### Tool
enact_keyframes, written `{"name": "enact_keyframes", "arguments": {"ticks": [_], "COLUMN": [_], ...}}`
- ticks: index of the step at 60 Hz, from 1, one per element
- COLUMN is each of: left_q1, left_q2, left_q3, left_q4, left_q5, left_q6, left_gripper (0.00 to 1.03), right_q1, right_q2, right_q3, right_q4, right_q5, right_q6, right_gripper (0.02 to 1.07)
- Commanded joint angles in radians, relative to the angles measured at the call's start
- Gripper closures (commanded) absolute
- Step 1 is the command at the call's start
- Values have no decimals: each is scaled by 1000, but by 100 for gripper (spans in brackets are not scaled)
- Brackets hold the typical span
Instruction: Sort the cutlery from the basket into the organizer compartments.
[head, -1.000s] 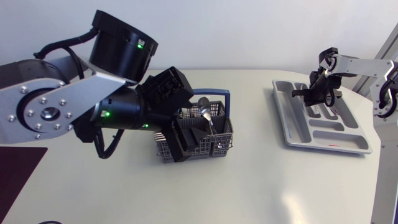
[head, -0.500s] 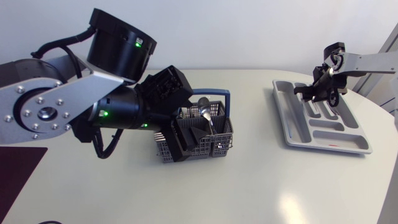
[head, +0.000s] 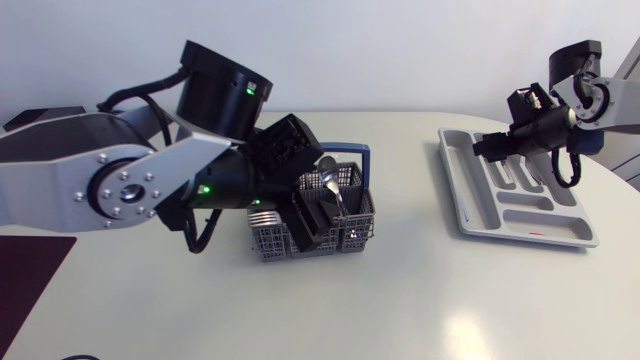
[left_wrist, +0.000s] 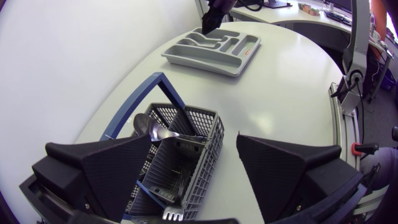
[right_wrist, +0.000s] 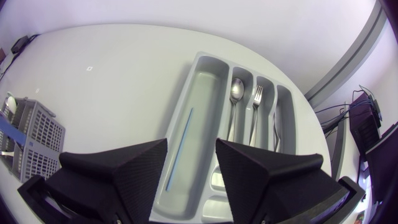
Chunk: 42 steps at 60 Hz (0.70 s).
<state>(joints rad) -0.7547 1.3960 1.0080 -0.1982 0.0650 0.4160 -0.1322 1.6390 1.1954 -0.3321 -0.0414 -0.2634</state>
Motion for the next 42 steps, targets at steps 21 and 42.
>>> {"name": "enact_keyframes", "arguments": {"ticks": [21,42], "left_q1": [43,48], "left_q2": [89,213], "left_q3": [-82,-91], "left_q4": [191,336], "left_q5": [-97,-117], "left_q6": [-143,-227], "left_gripper": [12,20], "right_q1": [172,261], "right_q2": [-261,-332], "right_q3": [-226,-304], "right_q4": [21,48], "right_q5": [-6,3], "right_q6": [50,92], "right_gripper": [47,47]}}
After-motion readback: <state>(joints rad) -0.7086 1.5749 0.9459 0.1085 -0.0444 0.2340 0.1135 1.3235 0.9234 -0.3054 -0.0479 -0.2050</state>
